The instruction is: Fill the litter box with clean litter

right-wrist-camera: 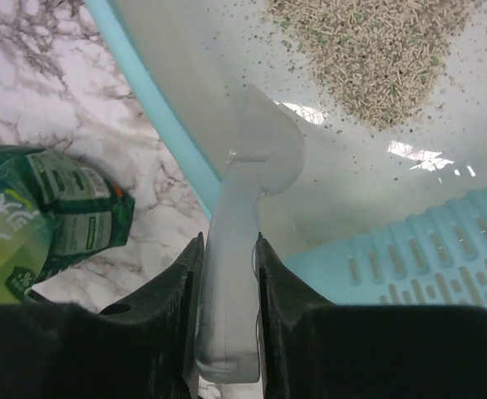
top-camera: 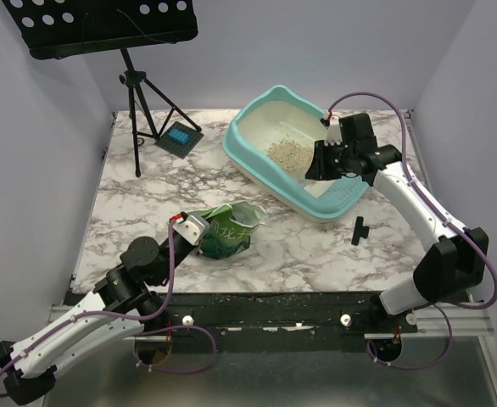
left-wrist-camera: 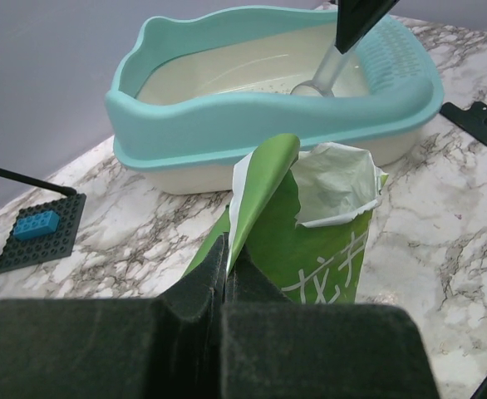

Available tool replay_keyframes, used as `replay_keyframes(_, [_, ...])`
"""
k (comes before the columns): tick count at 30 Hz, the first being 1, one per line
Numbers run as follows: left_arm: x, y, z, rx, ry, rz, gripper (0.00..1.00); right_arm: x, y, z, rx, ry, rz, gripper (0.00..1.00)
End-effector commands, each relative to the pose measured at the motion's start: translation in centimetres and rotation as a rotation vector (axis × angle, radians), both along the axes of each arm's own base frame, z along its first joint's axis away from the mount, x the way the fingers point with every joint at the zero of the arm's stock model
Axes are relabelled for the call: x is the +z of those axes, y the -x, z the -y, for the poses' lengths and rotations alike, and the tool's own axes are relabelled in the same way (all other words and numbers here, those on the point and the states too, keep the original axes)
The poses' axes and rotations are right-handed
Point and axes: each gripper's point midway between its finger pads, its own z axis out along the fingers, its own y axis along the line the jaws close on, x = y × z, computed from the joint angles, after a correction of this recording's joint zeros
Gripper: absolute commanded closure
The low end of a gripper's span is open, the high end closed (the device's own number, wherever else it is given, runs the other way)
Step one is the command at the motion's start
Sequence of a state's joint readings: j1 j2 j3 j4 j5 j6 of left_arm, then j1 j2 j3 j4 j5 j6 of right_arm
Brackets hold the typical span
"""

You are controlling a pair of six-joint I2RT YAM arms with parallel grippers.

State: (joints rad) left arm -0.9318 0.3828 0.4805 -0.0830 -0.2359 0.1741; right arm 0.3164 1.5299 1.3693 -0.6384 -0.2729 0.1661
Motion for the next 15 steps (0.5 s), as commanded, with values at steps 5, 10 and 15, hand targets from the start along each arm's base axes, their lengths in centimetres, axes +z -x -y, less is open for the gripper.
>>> replay_keyframes(5, [4.4, 0.8, 0.7, -0.055, 0.119, 0.072, 1.00, 6.6, 2.0, 4.3, -0.211, 0.145, 0.204, 1.00])
replay_keyframes(10, [4.0, 1.2, 1.6, -0.106, 0.103, 0.063, 1.00, 9.0, 3.0, 4.5, -0.204, 0.163, 0.270, 1.00])
replay_keyframes(15, [3.0, 1.3, 2.2, -0.130, 0.065, 0.032, 1.00, 10.6, 5.3, 3.6, -0.148, 0.182, 0.288, 1.00])
